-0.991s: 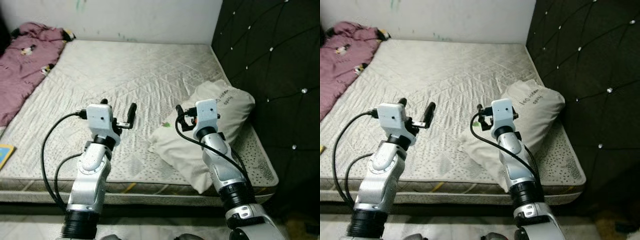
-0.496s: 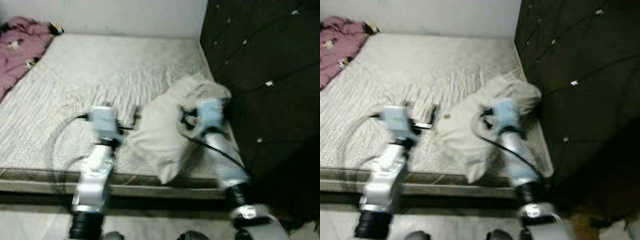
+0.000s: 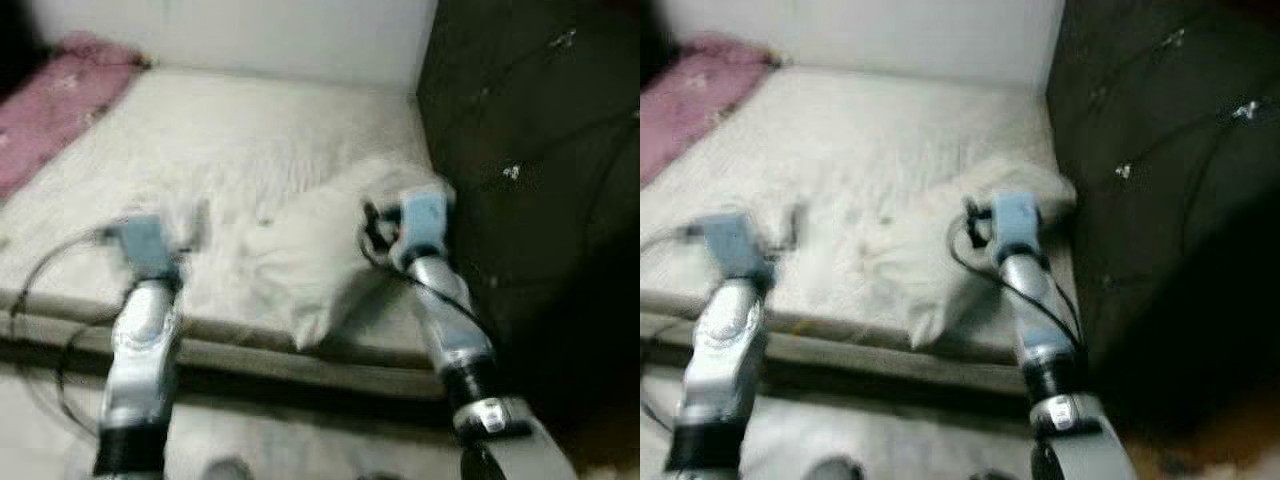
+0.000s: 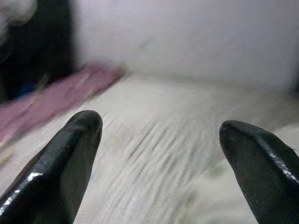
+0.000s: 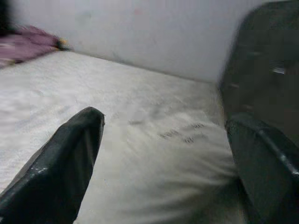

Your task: Clean up the room

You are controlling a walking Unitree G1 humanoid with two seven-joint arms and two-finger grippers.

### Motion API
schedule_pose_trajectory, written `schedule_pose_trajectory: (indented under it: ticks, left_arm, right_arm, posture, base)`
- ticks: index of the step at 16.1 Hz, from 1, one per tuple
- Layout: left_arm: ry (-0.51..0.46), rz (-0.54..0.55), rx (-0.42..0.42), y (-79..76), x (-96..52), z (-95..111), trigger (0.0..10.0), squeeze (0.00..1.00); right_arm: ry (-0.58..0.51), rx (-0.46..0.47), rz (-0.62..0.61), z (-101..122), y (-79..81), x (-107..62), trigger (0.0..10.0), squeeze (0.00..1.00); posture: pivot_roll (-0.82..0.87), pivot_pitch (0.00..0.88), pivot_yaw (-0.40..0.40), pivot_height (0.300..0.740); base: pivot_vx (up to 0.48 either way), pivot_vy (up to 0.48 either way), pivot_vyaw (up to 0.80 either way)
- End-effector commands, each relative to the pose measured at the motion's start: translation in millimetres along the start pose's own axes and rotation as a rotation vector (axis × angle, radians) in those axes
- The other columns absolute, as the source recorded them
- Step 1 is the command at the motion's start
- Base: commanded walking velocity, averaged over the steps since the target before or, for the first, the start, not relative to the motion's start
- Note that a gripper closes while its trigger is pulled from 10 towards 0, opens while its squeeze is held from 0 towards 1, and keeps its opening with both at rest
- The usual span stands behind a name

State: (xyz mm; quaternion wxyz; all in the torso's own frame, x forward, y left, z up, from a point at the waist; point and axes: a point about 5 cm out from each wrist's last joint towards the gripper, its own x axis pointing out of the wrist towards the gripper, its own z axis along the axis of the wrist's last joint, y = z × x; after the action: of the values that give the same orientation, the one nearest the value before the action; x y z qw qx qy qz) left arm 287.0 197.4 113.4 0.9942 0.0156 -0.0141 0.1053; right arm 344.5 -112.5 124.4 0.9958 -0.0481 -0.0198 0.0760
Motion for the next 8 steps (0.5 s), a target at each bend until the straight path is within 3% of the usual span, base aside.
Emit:
schedule_pose_trajectory:
  ticks: [1,4,8]
  left_arm:
    - [0.009,-0.031,-0.015,-7.1,3.9,3,10.0,0.00]
    - [0.080,-0.103,-0.082,-23.2,4.3,2,10.0,0.00]
    - [0.028,-0.141,-0.030,-27.3,7.9,8,10.0,0.00]
  right_arm:
    - [-0.006,0.006,0.005,3,2.4,3.9,10.0,0.00]
    - [-0.026,-0.003,0.026,11,9.5,12.8,10.0,0.00]
    - [-0.058,-0.025,0.067,18,29.0,18.7,10.0,0.00]
  posture:
    - [0.04,0.000,-0.034,0.740]
    - [0.05,0.000,-0.033,0.740]
    - [0.05,0.000,-0.022,0.740]
  base:
    - [0.000,0.000,0.00]
    - [0.000,0.000,0.00]
    - [0.000,0.000,0.00]
